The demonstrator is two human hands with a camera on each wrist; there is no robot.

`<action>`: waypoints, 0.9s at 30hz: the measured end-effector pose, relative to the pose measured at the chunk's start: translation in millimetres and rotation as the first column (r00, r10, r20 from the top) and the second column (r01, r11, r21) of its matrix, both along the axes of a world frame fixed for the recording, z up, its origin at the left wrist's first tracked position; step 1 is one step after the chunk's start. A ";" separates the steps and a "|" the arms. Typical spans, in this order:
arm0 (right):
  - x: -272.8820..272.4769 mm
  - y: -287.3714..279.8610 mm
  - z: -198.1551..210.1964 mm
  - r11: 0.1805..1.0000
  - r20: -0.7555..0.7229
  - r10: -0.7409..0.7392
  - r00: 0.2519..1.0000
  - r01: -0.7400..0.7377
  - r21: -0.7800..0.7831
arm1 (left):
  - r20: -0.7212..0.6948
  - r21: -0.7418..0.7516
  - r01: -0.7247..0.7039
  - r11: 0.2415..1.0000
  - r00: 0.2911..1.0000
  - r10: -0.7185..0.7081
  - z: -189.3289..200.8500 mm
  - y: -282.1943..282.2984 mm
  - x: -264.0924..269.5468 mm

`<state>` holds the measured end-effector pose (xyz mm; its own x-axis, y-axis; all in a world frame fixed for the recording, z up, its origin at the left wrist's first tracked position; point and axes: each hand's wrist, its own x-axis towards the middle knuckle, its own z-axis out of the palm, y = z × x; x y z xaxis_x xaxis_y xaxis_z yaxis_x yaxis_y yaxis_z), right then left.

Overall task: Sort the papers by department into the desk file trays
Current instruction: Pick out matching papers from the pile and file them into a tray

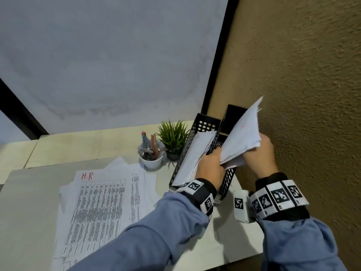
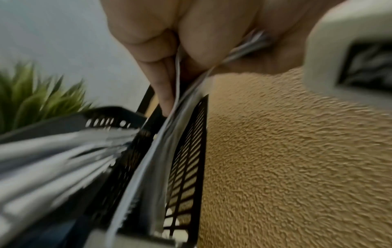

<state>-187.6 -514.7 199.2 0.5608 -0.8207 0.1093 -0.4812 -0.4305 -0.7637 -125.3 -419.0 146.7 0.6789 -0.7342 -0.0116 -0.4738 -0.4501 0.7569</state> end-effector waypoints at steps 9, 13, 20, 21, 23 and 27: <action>-10.2 -0.9 -13.0 0.999 -0.121 0.000 0.993 -0.005 -0.045 | -0.267 0.012 -0.010 1.000 0.964 0.013 -42.0 -17.2 8.6; -8.9 8.6 -20.1 0.998 -0.156 -0.001 0.988 -0.009 -0.062 | -0.310 -0.058 0.014 0.998 0.950 -0.032 -43.8 -13.2 1.0; 4.9 27.3 -18.7 0.995 -0.357 -0.048 0.933 0.015 -0.095 | -0.154 0.064 0.107 0.992 0.983 -0.096 -43.9 -0.4 -0.3; 7.3 30.0 -25.7 0.999 -0.404 -0.034 0.914 0.014 -0.052 | -0.145 0.098 0.089 0.991 0.987 -0.074 -44.6 1.7 0.6; 9.1 34.4 -36.1 1.000 -0.416 -0.010 0.909 0.014 0.007 | -0.113 0.145 0.058 0.988 0.993 -0.042 -44.8 6.0 2.7; 0.9 33.3 -14.7 0.995 -0.304 -0.081 0.949 0.059 -0.080 | -0.030 0.167 0.041 0.985 0.999 -0.036 -42.3 9.8 5.3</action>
<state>-186.7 -481.4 184.6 0.5172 -0.8558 -0.0016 -0.7185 -0.4332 -0.5441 -120.0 -409.2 104.4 0.6481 -0.7457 -0.1544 -0.4740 -0.5537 0.6847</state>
